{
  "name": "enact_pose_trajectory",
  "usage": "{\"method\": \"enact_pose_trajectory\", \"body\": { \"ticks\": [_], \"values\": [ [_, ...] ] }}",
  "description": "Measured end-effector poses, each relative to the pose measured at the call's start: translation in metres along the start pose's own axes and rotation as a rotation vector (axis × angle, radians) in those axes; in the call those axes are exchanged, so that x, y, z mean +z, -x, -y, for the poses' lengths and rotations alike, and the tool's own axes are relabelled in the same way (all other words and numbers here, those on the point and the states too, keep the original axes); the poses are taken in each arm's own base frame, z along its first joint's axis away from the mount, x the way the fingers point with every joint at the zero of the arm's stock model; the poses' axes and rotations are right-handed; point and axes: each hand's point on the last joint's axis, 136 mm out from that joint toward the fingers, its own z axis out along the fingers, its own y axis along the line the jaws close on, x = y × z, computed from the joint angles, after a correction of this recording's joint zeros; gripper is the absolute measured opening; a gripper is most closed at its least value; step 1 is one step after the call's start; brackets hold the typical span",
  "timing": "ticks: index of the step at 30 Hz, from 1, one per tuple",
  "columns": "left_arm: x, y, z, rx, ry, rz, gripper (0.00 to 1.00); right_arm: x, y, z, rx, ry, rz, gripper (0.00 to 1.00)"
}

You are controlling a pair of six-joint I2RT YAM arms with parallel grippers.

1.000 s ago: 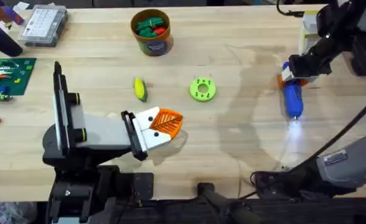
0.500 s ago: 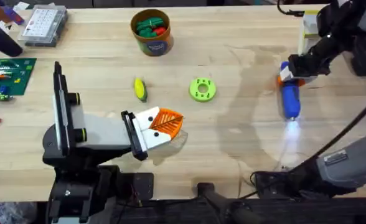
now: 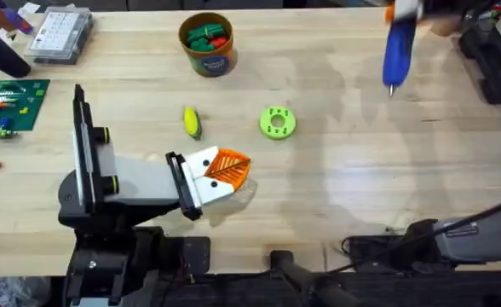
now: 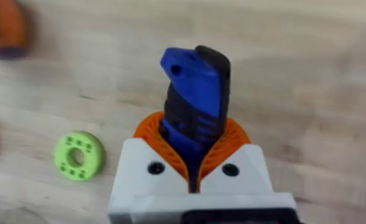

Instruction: Pick up the gripper from the table and insert it into the empty holder that is missing its gripper. Then pick up a screw, insert it into the mounting hole, and use the screwdriver to tighten it. Finally, clean up the table by picking up the vegetable and placing it into the bucket.

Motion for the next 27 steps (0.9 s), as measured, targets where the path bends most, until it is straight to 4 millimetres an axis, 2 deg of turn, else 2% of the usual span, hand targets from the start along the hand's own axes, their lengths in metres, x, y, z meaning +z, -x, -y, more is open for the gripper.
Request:
{"method": "enact_pose_trajectory", "body": {
  "ticks": [5, 6, 10, 15, 19, 27],
  "values": [
    [0.0, 0.0, 0.0, 0.0, 0.0, 0.0, 0.004, -0.045, 0.054, -0.038, -0.077, 0.092, 0.171, 0.024],
    [0.0, 0.0, 0.0, 0.0, 0.0, 0.0, 0.004, -0.07, 0.077, -0.064, -0.131, 0.133, 0.252, 0.024],
    [0.0, 0.0, 0.0, 0.0, 0.0, 0.0, 0.004, -0.098, 0.1, -0.103, -0.206, 0.194, 0.358, 0.024],
    [0.0, 0.0, 0.0, 0.0, 0.0, 0.0, 0.004, -0.131, 0.11, -0.153, -0.27, 0.28, 0.473, 0.024],
    [0.0, 0.0, 0.0, 0.0, 0.0, 0.0, 0.004, -0.155, 0.106, -0.183, -0.308, 0.343, 0.524, 0.024],
    [0.0, 0.0, 0.0, 0.0, 0.0, 0.0, 0.004, -0.181, 0.099, -0.235, -0.403, 0.494, 0.581, 0.024]
  ]
}}
